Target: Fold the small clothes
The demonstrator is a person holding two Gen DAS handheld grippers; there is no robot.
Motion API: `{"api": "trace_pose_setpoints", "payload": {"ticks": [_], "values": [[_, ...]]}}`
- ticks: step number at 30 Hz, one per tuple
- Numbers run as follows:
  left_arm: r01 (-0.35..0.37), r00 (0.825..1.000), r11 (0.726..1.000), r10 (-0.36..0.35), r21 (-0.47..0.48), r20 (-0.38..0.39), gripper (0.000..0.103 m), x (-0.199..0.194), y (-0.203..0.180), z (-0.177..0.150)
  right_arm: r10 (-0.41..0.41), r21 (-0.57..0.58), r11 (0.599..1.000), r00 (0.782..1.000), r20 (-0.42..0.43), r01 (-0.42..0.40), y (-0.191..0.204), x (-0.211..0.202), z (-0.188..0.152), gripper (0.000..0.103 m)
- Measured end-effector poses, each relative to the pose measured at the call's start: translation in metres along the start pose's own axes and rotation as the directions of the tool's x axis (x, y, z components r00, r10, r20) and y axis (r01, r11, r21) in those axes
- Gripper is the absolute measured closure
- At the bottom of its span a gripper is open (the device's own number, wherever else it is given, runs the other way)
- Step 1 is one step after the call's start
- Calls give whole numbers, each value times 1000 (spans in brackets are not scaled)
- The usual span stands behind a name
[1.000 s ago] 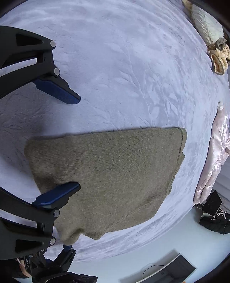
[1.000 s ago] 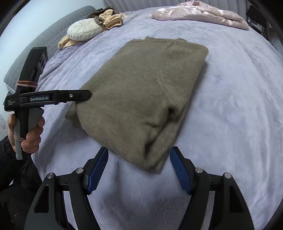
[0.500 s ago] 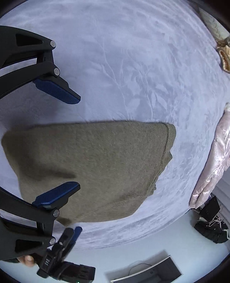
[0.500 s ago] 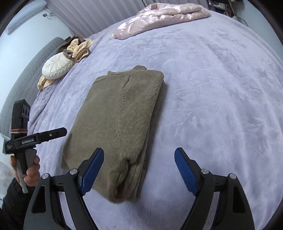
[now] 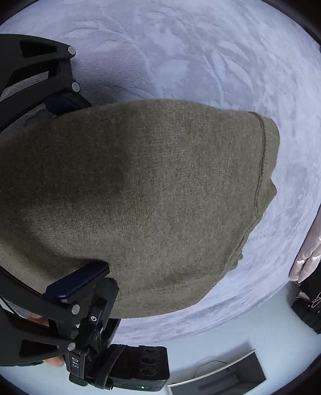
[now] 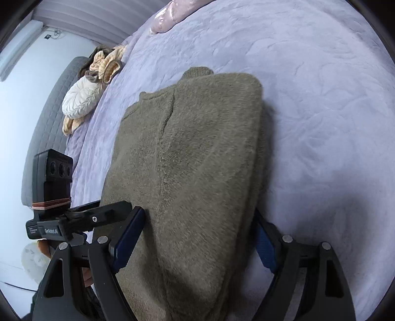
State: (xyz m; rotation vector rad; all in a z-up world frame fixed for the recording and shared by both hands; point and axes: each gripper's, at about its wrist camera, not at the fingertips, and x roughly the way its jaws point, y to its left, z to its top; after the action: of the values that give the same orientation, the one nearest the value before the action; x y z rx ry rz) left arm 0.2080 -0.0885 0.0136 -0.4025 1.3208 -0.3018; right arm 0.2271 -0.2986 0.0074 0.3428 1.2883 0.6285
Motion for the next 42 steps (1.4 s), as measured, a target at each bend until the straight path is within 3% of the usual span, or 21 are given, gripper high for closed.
{"api": "trace_pose_setpoints", "payload": {"ticks": [3, 4, 8, 20, 30, 42], "values": [[-7, 1000, 1000, 7, 2, 6, 3, 1, -3, 0, -20, -32, 999, 1000, 19, 20, 7, 7, -1, 18], [-19, 1000, 1000, 19, 14, 18, 9, -1, -6, -2, -24, -38, 999, 999, 26, 25, 9, 8, 0, 20], [-56, 997, 997, 53, 55, 57, 28, -6, -17, -3, -26, -58, 998, 999, 26, 27, 14, 7, 0, 39], [-114, 990, 990, 106, 83, 94, 53, -30, -20, -4, -98, -112, 988, 993, 62, 104, 38, -2, 1, 61], [-138, 986, 986, 128, 96, 102, 56, -60, -28, -21, -163, -165, 970, 982, 94, 177, 72, -23, -8, 64], [-184, 979, 977, 173, 108, 104, 56, -110, -29, -87, -174, -214, 959, 983, 63, 184, 128, -38, -54, 64]]}}
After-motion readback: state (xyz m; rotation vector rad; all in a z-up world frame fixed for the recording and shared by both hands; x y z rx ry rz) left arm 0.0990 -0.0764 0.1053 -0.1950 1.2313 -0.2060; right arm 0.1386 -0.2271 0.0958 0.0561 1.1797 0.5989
